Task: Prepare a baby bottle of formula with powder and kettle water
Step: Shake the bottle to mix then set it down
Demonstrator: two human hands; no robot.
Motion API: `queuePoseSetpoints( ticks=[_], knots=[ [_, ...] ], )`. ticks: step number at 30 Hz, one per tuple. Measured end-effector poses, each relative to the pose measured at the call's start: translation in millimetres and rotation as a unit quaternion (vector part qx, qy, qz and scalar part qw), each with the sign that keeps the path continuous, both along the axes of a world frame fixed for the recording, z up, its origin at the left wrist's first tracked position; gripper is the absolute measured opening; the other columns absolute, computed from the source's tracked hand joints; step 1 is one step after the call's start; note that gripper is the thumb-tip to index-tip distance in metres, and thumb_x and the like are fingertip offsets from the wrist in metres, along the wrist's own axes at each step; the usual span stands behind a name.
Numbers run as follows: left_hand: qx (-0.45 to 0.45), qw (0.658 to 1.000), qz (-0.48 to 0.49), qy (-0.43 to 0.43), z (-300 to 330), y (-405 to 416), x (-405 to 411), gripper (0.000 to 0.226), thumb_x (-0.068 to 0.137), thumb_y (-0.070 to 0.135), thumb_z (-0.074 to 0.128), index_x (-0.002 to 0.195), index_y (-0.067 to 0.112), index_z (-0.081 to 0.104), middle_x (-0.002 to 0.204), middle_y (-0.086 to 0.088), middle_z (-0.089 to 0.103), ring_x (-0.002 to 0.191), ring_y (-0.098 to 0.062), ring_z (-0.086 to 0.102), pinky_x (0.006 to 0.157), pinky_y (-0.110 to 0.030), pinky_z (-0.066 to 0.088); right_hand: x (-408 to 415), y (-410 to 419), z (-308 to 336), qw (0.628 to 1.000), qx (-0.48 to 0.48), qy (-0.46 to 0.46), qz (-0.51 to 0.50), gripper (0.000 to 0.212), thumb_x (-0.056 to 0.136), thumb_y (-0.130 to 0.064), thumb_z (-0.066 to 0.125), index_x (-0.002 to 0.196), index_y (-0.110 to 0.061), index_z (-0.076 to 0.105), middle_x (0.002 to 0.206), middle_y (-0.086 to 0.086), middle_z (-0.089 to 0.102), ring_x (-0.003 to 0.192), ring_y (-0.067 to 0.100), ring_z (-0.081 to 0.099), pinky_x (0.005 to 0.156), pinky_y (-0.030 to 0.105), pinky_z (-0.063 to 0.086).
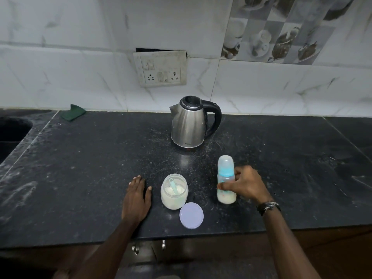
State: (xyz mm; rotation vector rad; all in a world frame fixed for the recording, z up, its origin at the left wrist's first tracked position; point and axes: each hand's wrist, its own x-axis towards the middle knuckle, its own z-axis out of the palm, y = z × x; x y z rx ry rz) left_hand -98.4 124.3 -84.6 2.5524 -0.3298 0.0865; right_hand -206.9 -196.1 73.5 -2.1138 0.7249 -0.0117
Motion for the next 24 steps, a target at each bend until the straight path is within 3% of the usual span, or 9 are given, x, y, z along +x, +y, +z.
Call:
queuePoseSetpoints(
  ticks=[3, 6, 10, 14, 17, 19, 21, 24],
  knots=[
    [0.001, 1.000, -0.002, -0.002, 0.6, -1.9, -0.3, 0.056, 0.098, 0.035, 0.043, 0.134, -0.005, 0.059, 0.146, -0.025, 0.052, 0.140, -0.038, 0.046, 0.120, -0.046, 0.030, -0.1, 1.5, -2.1, 0.999, -0.027, -0.046, 0.006, 0.034, 0.062, -0.022, 0.093, 0.090, -0.012, 0.076, 0.073, -0.007, 0.076, 0.073, 0.015, 0.071, 0.062, 0.029, 0.058],
    [0.006, 1.000, -0.002, 0.001, -0.1, -0.2, 0.0, 0.051, 0.101, 0.032, 0.046, 0.135, -0.005, 0.058, 0.147, -0.025, 0.051, 0.141, -0.037, 0.045, 0.121, -0.044, 0.028, 1.6, 1.1, 3.8, 0.999, -0.039, -0.012, -0.027, 0.042, 0.053, -0.046, 0.088, 0.083, -0.021, 0.073, 0.076, -0.008, 0.074, 0.072, 0.011, 0.070, 0.066, 0.032, 0.056],
    [0.001, 1.000, -0.002, -0.003, 0.1, -0.8, 1.3, 0.056, 0.098, 0.035, 0.044, 0.134, -0.005, 0.058, 0.146, -0.025, 0.052, 0.141, -0.037, 0.045, 0.120, -0.045, 0.029, 0.7, 3.8, -1.6, 0.999, -0.028, -0.022, -0.001, 0.042, 0.063, -0.025, 0.092, 0.097, -0.008, 0.076, 0.075, -0.007, 0.076, 0.065, 0.004, 0.070, 0.057, 0.024, 0.055],
    [0.001, 1.000, -0.002, -0.001, -0.9, 0.9, 0.5, 0.056, 0.098, 0.035, 0.043, 0.134, -0.004, 0.059, 0.146, -0.025, 0.052, 0.140, -0.038, 0.046, 0.120, -0.046, 0.029, 1.2, 3.3, 0.2, 0.998, -0.050, 0.024, -0.016, 0.049, 0.049, -0.054, 0.086, 0.082, -0.020, 0.074, 0.077, -0.007, 0.074, 0.070, 0.011, 0.070, 0.064, 0.031, 0.056],
    [-0.001, 1.000, -0.003, -0.005, 0.3, -0.9, 0.8, 0.055, 0.097, 0.034, 0.044, 0.132, -0.005, 0.060, 0.145, -0.026, 0.053, 0.139, -0.038, 0.047, 0.120, -0.046, 0.030, -1.0, 6.9, -1.4, 0.998, -0.061, 0.004, 0.024, 0.039, 0.058, -0.035, 0.092, 0.088, -0.015, 0.076, 0.088, 0.004, 0.078, 0.067, 0.005, 0.071, 0.061, 0.027, 0.057],
    [0.000, 1.000, -0.003, -0.004, -1.4, -1.3, 0.6, 0.054, 0.097, 0.034, 0.045, 0.132, -0.005, 0.060, 0.144, -0.026, 0.053, 0.138, -0.038, 0.047, 0.120, -0.046, 0.030, 2.8, 3.1, -0.3, 0.997, -0.069, -0.023, -0.024, 0.047, 0.054, -0.047, 0.088, 0.087, -0.017, 0.074, 0.085, 0.000, 0.077, 0.071, 0.009, 0.070, 0.063, 0.031, 0.056],
    [-0.001, 1.000, -0.001, -0.005, -1.8, 0.0, 1.2, 0.055, 0.097, 0.034, 0.044, 0.133, -0.004, 0.060, 0.145, -0.025, 0.053, 0.139, -0.038, 0.046, 0.120, -0.045, 0.029, 2.6, 4.0, 3.8, 0.995, -0.089, 0.023, -0.030, 0.052, 0.048, -0.056, 0.083, 0.082, -0.019, 0.071, 0.078, -0.005, 0.073, 0.072, 0.014, 0.069, 0.062, 0.031, 0.053],
    [0.001, 1.000, -0.003, -0.011, -0.5, -0.7, 1.8, 0.055, 0.097, 0.035, 0.044, 0.133, -0.005, 0.060, 0.145, -0.025, 0.053, 0.139, -0.038, 0.046, 0.120, -0.045, 0.029, 0.6, 7.3, 4.5, 0.999, -0.041, 0.012, 0.006, 0.043, 0.057, -0.037, 0.091, 0.090, -0.015, 0.076, 0.082, -0.003, 0.077, 0.069, 0.006, 0.071, 0.061, 0.027, 0.054]
  ],
)
